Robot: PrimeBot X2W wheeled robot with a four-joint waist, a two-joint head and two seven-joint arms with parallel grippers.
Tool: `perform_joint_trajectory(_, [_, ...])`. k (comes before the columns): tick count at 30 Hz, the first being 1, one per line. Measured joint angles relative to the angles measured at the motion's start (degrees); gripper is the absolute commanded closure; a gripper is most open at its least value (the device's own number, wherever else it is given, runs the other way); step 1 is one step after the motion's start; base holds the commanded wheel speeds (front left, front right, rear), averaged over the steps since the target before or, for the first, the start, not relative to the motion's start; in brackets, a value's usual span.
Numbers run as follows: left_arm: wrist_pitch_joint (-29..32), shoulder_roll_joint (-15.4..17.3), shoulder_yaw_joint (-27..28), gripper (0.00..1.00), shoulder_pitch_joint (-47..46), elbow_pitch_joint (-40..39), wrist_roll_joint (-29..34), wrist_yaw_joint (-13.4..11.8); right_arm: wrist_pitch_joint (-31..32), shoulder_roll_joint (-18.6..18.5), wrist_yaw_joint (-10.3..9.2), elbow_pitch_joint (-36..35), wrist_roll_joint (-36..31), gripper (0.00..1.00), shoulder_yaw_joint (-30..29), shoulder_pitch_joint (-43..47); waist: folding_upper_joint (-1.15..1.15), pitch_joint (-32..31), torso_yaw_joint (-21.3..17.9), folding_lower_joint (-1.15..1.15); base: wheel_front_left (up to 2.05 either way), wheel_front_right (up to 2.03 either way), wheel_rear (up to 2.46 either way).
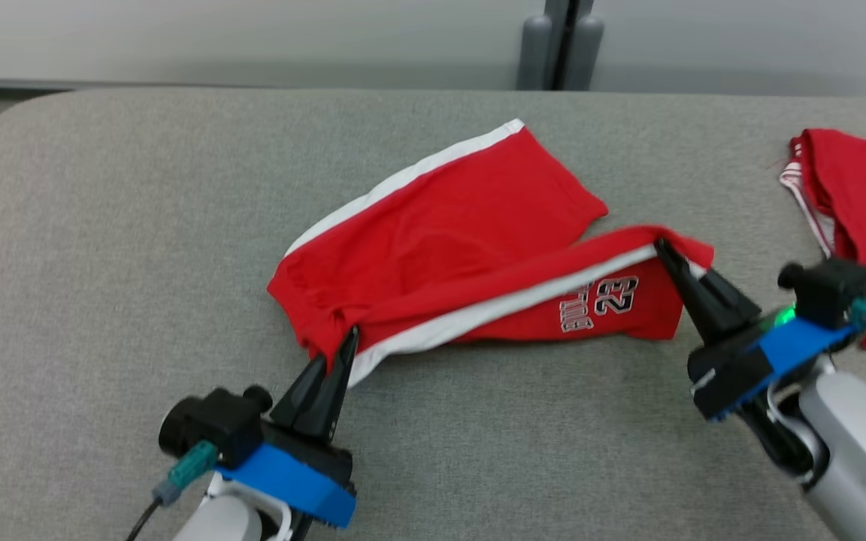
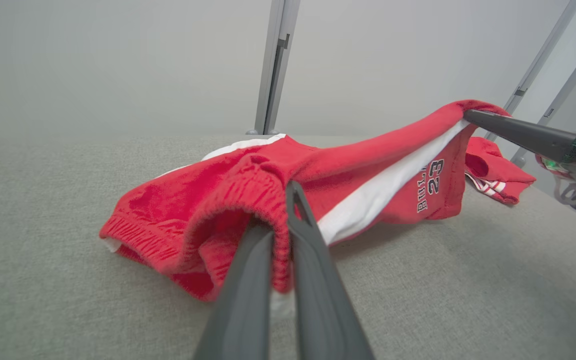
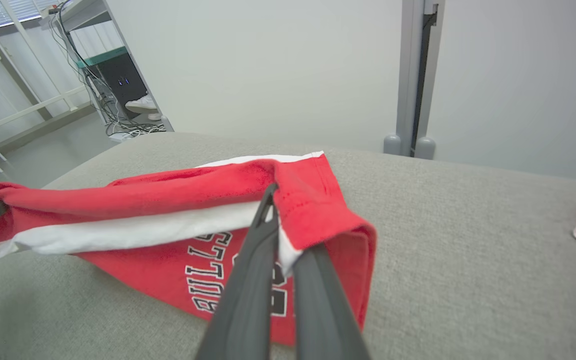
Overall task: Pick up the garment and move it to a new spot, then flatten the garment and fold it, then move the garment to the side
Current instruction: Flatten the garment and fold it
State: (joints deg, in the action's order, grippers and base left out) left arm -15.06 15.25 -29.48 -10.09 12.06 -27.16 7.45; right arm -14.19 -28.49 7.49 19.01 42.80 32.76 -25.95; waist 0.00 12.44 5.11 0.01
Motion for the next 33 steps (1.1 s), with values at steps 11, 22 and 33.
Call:
perform_joint_trajectory(11, [0.0,-3.37,1.63,1.0,-13.23,4.37,-1.72,0.0,3.6,0.41,0.0,13.93,2.2,1.0,8.62,-24.28,0.01,8.33,4.29,0.01,0.0,0.0,0.0])
perform_joint_trajectory(22, [0.0,-6.06,2.54,1.0,-20.35,8.21,-2.86,0.0,6.09,3.72,0.0,27.58,6.01,1.0,17.16,-40.1,0.01,14.6,7.98,0.0,0.0,0.0,0.0])
perform_joint_trajectory(33, [0.0,-8.03,2.16,0.26,-23.51,12.11,-2.52,0.0,5.33,6.6,0.0,37.52,8.29,0.0,23.48,-46.3,0.02,17.42,9.48,0.0,0.0,0.0,0.0])
